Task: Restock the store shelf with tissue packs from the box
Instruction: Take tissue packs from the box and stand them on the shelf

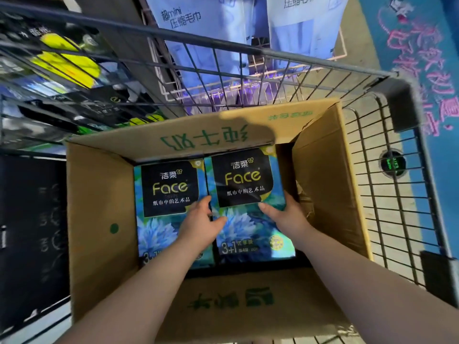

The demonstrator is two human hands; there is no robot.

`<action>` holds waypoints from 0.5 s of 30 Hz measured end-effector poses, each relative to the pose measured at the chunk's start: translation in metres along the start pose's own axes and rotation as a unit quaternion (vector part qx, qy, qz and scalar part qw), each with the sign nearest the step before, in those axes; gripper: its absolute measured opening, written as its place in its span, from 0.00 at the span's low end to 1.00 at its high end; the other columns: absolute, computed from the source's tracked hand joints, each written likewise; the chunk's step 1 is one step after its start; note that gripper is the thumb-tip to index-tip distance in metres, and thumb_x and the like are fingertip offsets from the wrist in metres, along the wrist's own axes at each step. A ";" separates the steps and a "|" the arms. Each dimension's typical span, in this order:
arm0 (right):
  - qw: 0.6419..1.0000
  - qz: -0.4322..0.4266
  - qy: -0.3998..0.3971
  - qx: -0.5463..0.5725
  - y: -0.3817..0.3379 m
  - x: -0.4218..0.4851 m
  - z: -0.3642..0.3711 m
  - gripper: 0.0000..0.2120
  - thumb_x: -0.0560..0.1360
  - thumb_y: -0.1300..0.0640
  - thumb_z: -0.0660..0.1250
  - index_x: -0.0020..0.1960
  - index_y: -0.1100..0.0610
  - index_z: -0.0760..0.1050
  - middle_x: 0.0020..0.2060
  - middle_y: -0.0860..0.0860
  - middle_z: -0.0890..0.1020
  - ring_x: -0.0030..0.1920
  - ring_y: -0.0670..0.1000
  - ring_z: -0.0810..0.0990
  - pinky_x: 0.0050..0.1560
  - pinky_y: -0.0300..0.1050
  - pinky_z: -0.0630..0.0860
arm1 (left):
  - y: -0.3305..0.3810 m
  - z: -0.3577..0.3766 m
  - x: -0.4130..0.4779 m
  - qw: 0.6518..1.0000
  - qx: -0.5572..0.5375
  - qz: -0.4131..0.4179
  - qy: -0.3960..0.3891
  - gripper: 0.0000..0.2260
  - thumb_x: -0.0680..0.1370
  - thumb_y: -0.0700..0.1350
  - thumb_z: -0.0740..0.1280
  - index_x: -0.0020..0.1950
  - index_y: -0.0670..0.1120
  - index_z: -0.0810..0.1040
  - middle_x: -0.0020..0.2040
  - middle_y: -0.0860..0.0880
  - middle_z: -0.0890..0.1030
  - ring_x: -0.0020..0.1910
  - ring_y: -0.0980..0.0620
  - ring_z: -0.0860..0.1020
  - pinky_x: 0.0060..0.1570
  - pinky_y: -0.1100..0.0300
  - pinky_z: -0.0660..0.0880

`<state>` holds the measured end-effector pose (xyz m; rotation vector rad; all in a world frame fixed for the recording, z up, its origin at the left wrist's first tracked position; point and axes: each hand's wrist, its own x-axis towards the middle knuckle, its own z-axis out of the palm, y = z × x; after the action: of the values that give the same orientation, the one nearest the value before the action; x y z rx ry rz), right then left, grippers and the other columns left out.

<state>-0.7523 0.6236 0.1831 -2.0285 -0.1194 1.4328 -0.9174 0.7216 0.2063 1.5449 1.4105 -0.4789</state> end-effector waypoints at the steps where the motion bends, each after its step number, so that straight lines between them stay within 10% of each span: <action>1: 1.000 0.000 -0.006 0.004 -0.001 -0.004 0.000 0.21 0.74 0.60 0.70 0.65 0.57 0.69 0.48 0.49 0.80 0.49 0.50 0.80 0.42 0.37 0.76 | 0.000 -0.001 -0.001 1.000 -0.005 -0.001 -0.002 0.31 0.77 0.50 0.65 0.76 0.48 0.56 0.67 0.45 0.67 0.61 0.44 0.73 0.59 0.50 0.72; 4: 1.000 0.011 -0.010 0.011 -0.007 -0.021 -0.002 0.17 0.75 0.58 0.69 0.61 0.52 0.70 0.47 0.48 0.79 0.43 0.43 0.78 0.32 0.32 0.74 | 0.000 -0.005 -0.009 1.000 -0.026 -0.005 -0.010 0.32 0.77 0.50 0.66 0.77 0.47 0.55 0.68 0.44 0.68 0.63 0.46 0.71 0.63 0.51 0.70; 9: 0.999 -0.014 -0.014 -0.032 -0.020 -0.057 -0.012 0.17 0.74 0.54 0.70 0.61 0.50 0.70 0.51 0.50 0.81 0.48 0.49 0.80 0.43 0.40 0.78 | -0.001 -0.014 -0.034 0.998 -0.060 -0.025 -0.028 0.38 0.74 0.56 0.68 0.77 0.44 0.53 0.75 0.46 0.60 0.72 0.44 0.64 0.70 0.52 0.63; 15: 0.998 -0.049 -0.034 -0.031 -0.051 -0.105 -0.018 0.18 0.74 0.53 0.70 0.62 0.50 0.70 0.47 0.46 0.80 0.47 0.46 0.80 0.44 0.40 0.77 | 0.006 -0.028 -0.079 0.989 -0.144 -0.026 0.024 0.34 0.71 0.54 0.73 0.71 0.43 0.64 0.66 0.47 0.74 0.62 0.44 0.75 0.61 0.50 0.73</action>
<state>-0.7644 0.6115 0.3003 -1.9955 -0.2922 1.4526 -0.9403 0.7033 0.2848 1.2970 1.4879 -0.2563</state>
